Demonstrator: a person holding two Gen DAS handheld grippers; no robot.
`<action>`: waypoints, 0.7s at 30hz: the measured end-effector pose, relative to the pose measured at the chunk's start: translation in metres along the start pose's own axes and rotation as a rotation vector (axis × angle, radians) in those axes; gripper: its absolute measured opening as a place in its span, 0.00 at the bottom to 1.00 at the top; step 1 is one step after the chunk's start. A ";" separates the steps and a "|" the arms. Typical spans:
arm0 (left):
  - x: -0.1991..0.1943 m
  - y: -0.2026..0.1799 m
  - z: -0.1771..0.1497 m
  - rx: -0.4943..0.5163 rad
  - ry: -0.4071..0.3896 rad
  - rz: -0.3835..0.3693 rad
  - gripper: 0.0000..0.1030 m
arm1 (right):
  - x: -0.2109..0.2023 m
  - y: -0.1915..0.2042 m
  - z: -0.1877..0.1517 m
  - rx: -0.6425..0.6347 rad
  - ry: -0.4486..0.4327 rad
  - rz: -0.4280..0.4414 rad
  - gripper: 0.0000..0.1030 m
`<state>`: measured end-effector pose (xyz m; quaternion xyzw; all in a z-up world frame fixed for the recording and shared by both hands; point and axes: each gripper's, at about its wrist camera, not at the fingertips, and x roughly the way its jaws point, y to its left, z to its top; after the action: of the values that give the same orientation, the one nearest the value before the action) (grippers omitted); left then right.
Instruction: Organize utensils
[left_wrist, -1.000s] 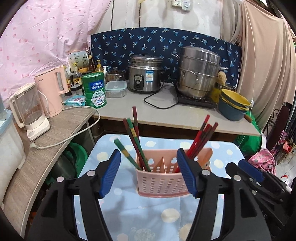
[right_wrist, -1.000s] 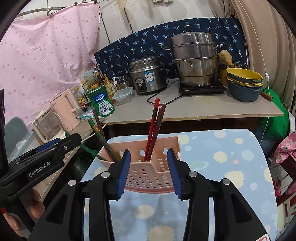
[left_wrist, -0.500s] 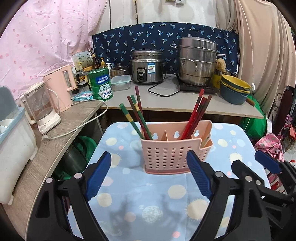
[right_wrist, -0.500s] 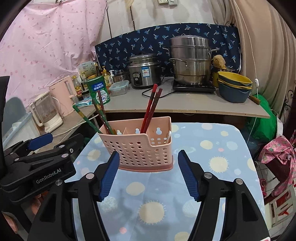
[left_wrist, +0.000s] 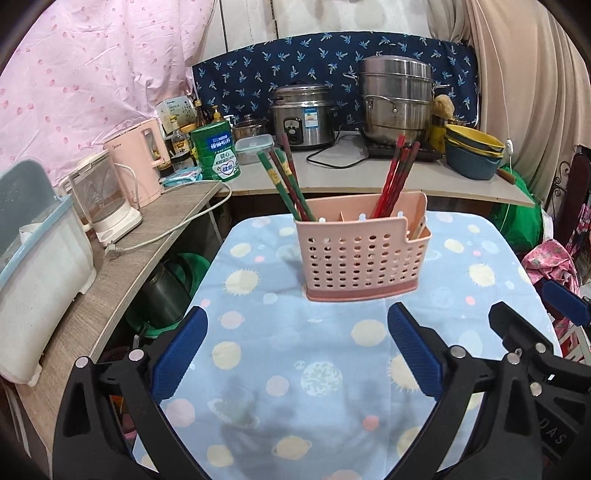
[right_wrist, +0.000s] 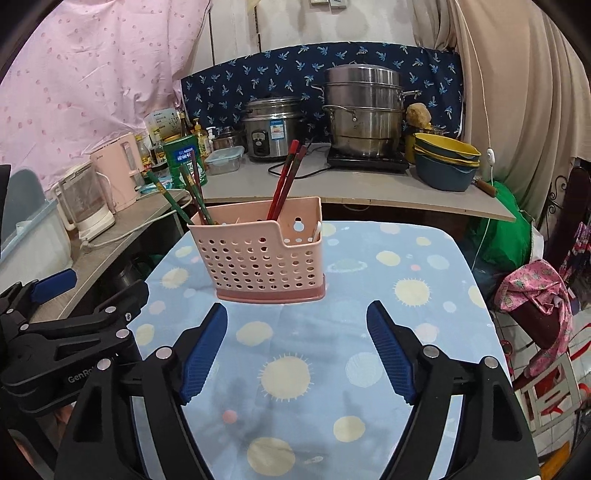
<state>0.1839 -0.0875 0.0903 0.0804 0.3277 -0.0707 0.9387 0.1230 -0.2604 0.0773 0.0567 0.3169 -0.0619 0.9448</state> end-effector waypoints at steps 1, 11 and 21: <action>-0.001 0.001 -0.003 0.000 0.002 0.003 0.92 | -0.001 0.000 -0.003 -0.002 0.003 -0.006 0.73; -0.004 0.009 -0.032 -0.037 0.058 0.003 0.93 | -0.007 -0.005 -0.021 0.009 0.026 -0.046 0.78; -0.006 0.011 -0.048 -0.064 0.092 -0.006 0.93 | -0.008 0.002 -0.031 -0.021 0.042 -0.074 0.84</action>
<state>0.1522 -0.0666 0.0580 0.0524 0.3728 -0.0594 0.9245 0.0987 -0.2533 0.0583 0.0364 0.3392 -0.0922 0.9355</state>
